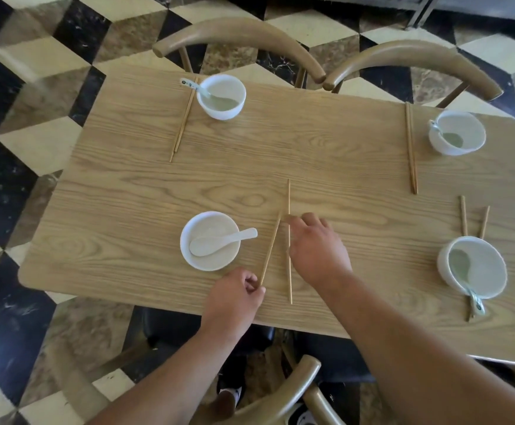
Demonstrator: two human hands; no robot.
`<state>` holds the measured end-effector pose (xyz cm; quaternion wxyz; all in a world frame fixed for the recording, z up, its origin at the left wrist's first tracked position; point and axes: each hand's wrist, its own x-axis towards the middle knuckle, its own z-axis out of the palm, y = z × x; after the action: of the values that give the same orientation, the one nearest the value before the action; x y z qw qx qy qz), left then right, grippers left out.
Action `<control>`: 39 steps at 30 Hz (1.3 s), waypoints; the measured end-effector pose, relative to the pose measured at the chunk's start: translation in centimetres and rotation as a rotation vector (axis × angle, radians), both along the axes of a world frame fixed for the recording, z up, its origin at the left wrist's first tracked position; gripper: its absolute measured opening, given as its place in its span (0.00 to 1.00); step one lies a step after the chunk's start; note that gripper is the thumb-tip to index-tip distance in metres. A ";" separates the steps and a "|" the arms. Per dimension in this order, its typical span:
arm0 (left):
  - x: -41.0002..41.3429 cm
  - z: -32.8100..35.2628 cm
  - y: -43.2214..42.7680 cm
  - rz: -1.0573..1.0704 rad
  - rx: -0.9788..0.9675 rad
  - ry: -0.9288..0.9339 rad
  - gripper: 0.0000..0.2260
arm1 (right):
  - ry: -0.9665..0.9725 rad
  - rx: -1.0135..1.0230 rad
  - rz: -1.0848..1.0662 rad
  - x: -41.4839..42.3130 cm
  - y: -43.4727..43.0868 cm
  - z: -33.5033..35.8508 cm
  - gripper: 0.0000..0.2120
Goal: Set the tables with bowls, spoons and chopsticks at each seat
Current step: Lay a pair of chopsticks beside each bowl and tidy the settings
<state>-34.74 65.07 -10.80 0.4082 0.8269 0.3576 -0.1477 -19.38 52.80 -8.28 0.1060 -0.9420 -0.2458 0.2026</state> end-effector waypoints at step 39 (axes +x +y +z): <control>-0.3 -0.4 1.8 0.002 -0.084 0.010 0.04 | 0.753 0.330 -0.660 -6.8 1.1 -2.6 0.03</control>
<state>-35.03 66.85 -11.24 0.4407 0.8081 0.3538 -0.1663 -26.13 53.87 -10.91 0.3921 -0.8021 0.0903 0.4413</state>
